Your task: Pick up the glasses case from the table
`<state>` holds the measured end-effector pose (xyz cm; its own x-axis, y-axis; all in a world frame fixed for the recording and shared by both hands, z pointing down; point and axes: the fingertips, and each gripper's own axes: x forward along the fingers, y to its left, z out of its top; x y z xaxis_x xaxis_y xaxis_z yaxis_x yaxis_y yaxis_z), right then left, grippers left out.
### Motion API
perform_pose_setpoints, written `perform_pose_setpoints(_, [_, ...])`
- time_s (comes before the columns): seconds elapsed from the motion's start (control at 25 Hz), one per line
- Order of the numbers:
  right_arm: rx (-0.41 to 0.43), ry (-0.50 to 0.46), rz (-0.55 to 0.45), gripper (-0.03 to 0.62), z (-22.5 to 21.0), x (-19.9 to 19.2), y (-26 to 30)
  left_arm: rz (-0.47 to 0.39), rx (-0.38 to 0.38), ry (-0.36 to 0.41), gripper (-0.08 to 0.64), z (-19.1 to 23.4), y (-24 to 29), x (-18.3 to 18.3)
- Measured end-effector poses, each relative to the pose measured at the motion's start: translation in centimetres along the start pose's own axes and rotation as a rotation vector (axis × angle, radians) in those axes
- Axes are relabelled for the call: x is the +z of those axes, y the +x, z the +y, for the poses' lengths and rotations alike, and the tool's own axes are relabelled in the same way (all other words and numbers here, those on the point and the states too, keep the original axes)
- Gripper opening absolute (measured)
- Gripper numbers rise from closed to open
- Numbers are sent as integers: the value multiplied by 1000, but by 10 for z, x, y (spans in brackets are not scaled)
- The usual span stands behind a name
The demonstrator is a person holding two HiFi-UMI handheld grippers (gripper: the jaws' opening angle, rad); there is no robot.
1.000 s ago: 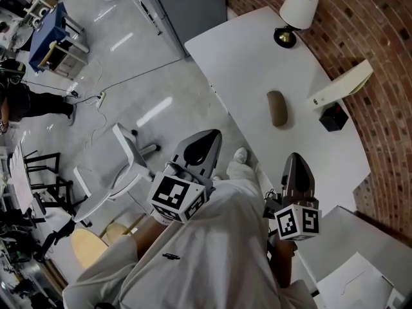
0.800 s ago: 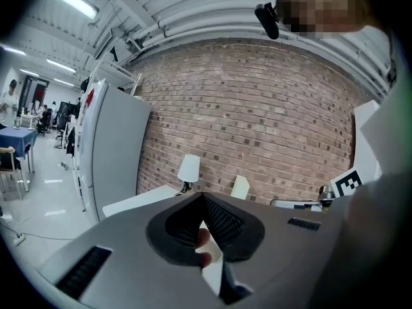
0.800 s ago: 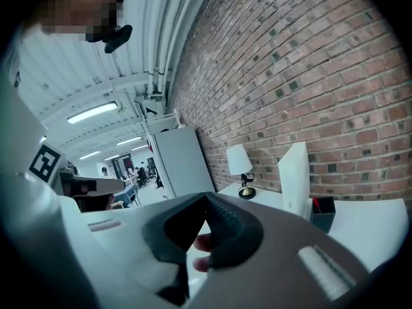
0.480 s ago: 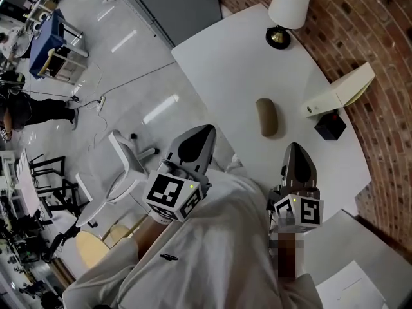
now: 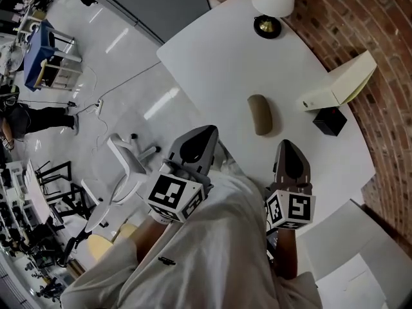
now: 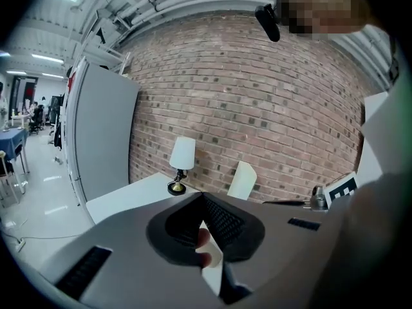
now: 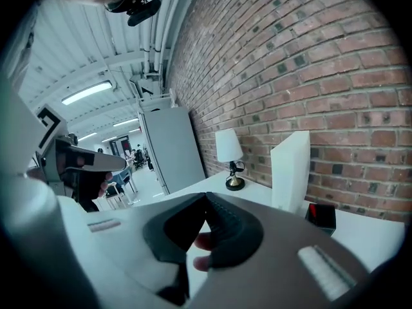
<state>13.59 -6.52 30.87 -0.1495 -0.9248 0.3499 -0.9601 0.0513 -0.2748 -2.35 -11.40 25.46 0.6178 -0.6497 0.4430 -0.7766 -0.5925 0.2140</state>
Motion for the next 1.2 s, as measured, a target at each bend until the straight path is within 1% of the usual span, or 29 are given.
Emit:
perform_pose_setpoints(0.12, [5, -14, 29, 11, -5, -9, 17, 31, -11, -7, 8, 2, 16, -8])
perform_pose_setpoints(0.28, [8, -16, 86, 14, -15, -31, 40, 92, -13, -29, 8, 7, 35, -35])
perform_pose_setpoints(0.32, [14, -7, 97, 36, -17, -37, 46, 103, -12, -31, 8, 8, 39, -41])
perform_pose_setpoints(0.4, [26, 8, 122, 48, -20, -49, 57, 120, -8, -34, 8, 12, 48, -50])
perform_pose_setpoints(0.48, [47, -2, 156, 60, -23, -61, 68, 135, -2, -40, 8, 16, 56, -59])
perform_pose_setpoints(0.56, [61, -14, 187, 87, -25, -73, 78, 152, 6, -51, 8, 21, 64, -68])
perform_pose_setpoints(0.68, [68, -40, 234, 96, -26, -90, 91, 184, 14, -67, 8, 29, 72, -82])
perform_pose_setpoints(0.76, [85, -53, 277, 127, -25, -103, 99, 203, 16, -78, 8, 35, 76, -90])
perform_pose_setpoints(0.8, [94, -59, 297, 154, -24, -110, 104, 212, 16, -83, 8, 37, 79, -94])
perform_pose_setpoints(0.92, [108, -83, 351, 211, -25, -131, 114, 225, 11, -94, 8, 41, 88, -105])
perform_pose_setpoints(1.08, [117, -111, 422, 260, -30, -159, 124, 245, -5, -115, 8, 40, 99, -122])
perform_pose_setpoints(1.2, [116, -163, 466, 302, -34, -181, 130, 256, -16, -127, 8, 39, 104, -136])
